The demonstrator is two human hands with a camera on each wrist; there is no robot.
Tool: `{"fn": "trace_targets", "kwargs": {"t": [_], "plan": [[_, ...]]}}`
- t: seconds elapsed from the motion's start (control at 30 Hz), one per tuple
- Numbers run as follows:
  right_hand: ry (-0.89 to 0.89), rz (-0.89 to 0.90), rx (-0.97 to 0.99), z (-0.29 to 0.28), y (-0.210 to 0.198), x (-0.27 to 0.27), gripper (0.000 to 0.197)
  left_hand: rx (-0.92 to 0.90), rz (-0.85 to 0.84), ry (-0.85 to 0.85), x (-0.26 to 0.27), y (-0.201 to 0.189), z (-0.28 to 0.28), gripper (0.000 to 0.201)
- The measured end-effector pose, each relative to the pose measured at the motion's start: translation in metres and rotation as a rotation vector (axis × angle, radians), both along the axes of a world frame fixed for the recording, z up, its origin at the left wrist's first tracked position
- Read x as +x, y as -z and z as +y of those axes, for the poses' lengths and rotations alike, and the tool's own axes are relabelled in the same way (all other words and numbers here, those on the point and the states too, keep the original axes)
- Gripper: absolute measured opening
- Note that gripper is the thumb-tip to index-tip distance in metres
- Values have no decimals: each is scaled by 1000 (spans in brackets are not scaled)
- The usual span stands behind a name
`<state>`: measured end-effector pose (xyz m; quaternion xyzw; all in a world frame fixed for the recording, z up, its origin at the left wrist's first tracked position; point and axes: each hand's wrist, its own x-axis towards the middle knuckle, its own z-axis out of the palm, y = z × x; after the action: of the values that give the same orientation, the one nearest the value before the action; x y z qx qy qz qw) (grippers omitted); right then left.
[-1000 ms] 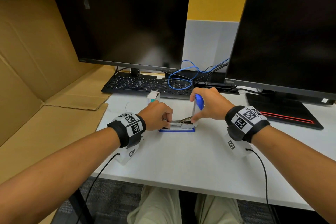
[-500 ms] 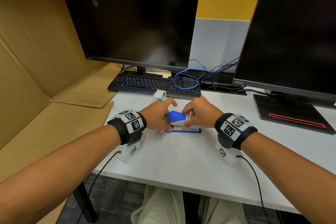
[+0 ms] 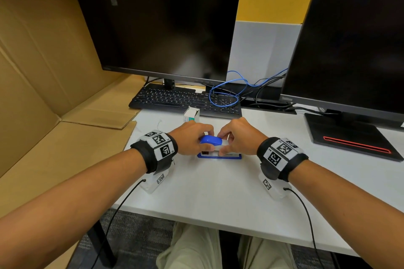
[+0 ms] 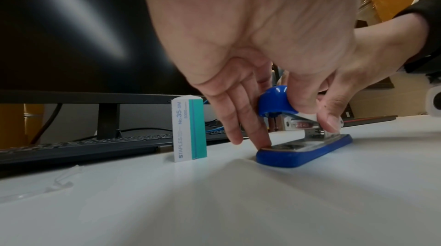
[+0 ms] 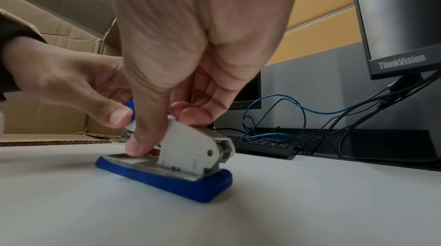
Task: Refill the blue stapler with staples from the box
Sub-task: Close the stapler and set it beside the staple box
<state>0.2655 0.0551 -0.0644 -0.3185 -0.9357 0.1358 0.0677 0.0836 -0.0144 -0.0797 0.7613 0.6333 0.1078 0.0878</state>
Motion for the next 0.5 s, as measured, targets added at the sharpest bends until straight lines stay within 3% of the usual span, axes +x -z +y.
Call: {"fn": "trace_targets", "kwargs": {"t": [0.33, 0.5], "plan": [[-15, -38, 6, 3, 3, 0, 44, -11, -15, 2, 0, 0, 3, 27], [-28, 37, -126, 9, -17, -2, 43, -60, -1, 6, 1, -8, 2, 31]]}}
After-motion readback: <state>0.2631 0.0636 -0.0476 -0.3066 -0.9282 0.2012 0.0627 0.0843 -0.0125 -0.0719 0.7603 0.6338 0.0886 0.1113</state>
